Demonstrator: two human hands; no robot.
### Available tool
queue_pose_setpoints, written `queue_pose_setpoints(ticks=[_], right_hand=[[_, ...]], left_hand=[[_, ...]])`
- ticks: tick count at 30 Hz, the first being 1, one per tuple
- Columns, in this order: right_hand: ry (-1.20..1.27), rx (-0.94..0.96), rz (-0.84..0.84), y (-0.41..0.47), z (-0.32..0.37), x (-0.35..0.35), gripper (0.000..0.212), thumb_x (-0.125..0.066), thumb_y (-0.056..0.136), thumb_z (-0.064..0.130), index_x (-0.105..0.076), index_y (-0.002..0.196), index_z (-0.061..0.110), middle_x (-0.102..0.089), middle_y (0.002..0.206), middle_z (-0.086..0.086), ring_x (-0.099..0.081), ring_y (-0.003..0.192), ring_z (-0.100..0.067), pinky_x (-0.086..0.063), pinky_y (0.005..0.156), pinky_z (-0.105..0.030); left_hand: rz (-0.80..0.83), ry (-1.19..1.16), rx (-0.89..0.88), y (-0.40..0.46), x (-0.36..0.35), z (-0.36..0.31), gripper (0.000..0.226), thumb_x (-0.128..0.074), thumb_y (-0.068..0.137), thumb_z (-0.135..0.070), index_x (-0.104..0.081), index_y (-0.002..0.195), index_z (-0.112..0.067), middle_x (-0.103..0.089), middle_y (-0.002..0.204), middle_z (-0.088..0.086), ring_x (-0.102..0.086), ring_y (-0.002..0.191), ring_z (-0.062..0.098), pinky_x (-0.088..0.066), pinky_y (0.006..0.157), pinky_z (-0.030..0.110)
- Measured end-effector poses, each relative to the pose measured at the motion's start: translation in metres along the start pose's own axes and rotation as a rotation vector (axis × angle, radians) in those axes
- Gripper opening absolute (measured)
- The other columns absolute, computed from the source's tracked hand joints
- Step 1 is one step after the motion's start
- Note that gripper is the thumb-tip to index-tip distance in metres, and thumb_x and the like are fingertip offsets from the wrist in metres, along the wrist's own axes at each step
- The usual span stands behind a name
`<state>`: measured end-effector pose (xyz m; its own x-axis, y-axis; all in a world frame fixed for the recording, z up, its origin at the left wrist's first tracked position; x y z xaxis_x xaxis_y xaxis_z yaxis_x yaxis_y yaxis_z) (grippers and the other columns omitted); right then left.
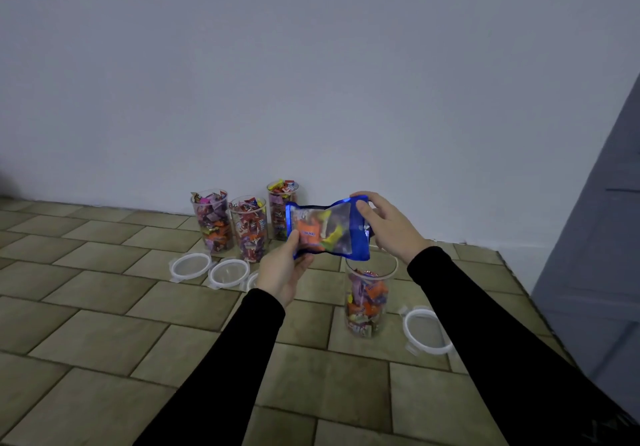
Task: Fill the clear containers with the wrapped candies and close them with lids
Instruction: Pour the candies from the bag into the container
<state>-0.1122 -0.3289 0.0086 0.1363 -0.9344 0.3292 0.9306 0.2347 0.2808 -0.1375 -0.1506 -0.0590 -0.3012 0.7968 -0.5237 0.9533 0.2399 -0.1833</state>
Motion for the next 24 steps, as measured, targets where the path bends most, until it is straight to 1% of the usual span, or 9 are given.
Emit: queue_pose_setpoints(ticks=[2, 3, 5, 9, 12, 15, 17, 21, 24], right_hand=[[0.036, 0.019, -0.047, 0.002, -0.010, 0.000, 0.020, -0.040, 0.103, 0.027, -0.054, 0.117, 0.025, -0.062, 0.099, 0.000, -0.059, 0.077, -0.008, -0.044, 0.065, -0.019], [0.052, 0.027, -0.076, 0.001, -0.016, 0.001, 0.019, -0.040, 0.103, 0.025, -0.054, 0.115, 0.026, -0.062, 0.101, 0.001, -0.058, 0.083, -0.012, -0.045, 0.068, -0.022], [0.080, 0.043, -0.125, -0.002, -0.025, -0.001, 0.018, -0.041, 0.103, 0.024, -0.055, 0.113, 0.027, -0.063, 0.101, 0.004, -0.057, 0.087, -0.013, -0.045, 0.072, -0.021], [0.136, 0.051, -0.200, -0.011, -0.036, -0.001, 0.017, -0.042, 0.102, 0.019, -0.056, 0.111, 0.026, -0.063, 0.098, 0.006, -0.059, 0.086, -0.010, -0.049, 0.076, -0.023], [0.174, 0.049, -0.234, -0.013, -0.043, 0.001, 0.018, -0.044, 0.101, 0.018, -0.056, 0.114, 0.021, -0.064, 0.104, 0.000, -0.061, 0.092, -0.014, -0.051, 0.080, -0.029], [0.203, 0.039, -0.259, -0.016, -0.049, 0.002, 0.021, -0.044, 0.101, 0.017, -0.055, 0.119, 0.017, -0.064, 0.110, -0.004, -0.061, 0.095, -0.015, -0.052, 0.077, -0.024], [0.213, 0.046, -0.264, -0.018, -0.053, 0.003, 0.019, -0.045, 0.101, 0.017, -0.055, 0.117, 0.020, -0.064, 0.109, -0.004, -0.061, 0.094, -0.013, -0.051, 0.074, -0.019], [0.217, 0.084, -0.278, -0.022, -0.055, 0.005, 0.020, -0.042, 0.102, 0.016, -0.056, 0.109, 0.029, -0.064, 0.108, -0.001, -0.061, 0.092, -0.010, -0.051, 0.076, -0.022], [0.159, 0.096, -0.337, -0.022, -0.056, 0.005, 0.023, -0.039, 0.103, 0.019, -0.055, 0.104, 0.036, -0.064, 0.105, 0.002, -0.060, 0.092, -0.013, -0.051, 0.080, -0.032]], left_hand=[[0.007, 0.015, -0.019, 0.003, -0.003, -0.005, 0.022, -0.058, 0.096, -0.021, -0.066, 0.100, -0.001, -0.067, 0.090, 0.011, -0.063, 0.074, 0.016, -0.055, 0.056, 0.017], [0.013, 0.026, -0.031, 0.005, -0.005, -0.007, 0.020, -0.058, 0.096, -0.020, -0.066, 0.097, -0.002, -0.067, 0.086, 0.010, -0.062, 0.071, 0.015, -0.054, 0.057, 0.017], [0.037, 0.064, -0.053, 0.008, -0.009, -0.012, 0.019, -0.057, 0.096, -0.019, -0.066, 0.094, -0.002, -0.066, 0.081, 0.009, -0.061, 0.065, 0.013, -0.054, 0.058, 0.018], [0.095, 0.139, -0.050, 0.017, -0.013, -0.015, 0.019, -0.058, 0.096, -0.018, -0.066, 0.097, 0.000, -0.064, 0.080, 0.010, -0.059, 0.062, 0.013, -0.055, 0.059, 0.019], [0.128, 0.175, -0.033, 0.021, -0.019, -0.018, 0.019, -0.058, 0.096, -0.018, -0.066, 0.095, -0.001, -0.064, 0.080, 0.010, -0.058, 0.066, 0.015, -0.055, 0.060, 0.019], [0.157, 0.203, -0.041, 0.024, -0.026, -0.021, 0.017, -0.057, 0.097, -0.017, -0.065, 0.091, -0.003, -0.063, 0.078, 0.009, -0.059, 0.064, 0.015, -0.055, 0.062, 0.021], [0.164, 0.234, -0.046, 0.024, -0.030, -0.021, 0.017, -0.057, 0.097, -0.017, -0.066, 0.093, -0.003, -0.063, 0.080, 0.010, -0.059, 0.064, 0.014, -0.055, 0.064, 0.022], [0.177, 0.284, -0.066, 0.026, -0.033, -0.021, 0.018, -0.056, 0.098, -0.017, -0.064, 0.091, -0.003, -0.062, 0.078, 0.009, -0.059, 0.061, 0.013, -0.055, 0.063, 0.022], [0.182, 0.327, -0.085, 0.028, -0.039, -0.024, 0.018, -0.055, 0.098, -0.018, -0.062, 0.090, -0.004, -0.061, 0.076, 0.007, -0.058, 0.056, 0.010, -0.054, 0.060, 0.021]])
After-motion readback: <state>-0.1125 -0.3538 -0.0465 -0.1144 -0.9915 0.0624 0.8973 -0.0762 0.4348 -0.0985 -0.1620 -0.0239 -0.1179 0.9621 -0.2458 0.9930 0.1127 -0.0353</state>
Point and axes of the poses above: each hand's wrist, its own y-axis towards the middle knuckle, its own x-axis out of the back of the hand, z = x × y, the point moved 3 cm from there along y, towards the middle knuckle
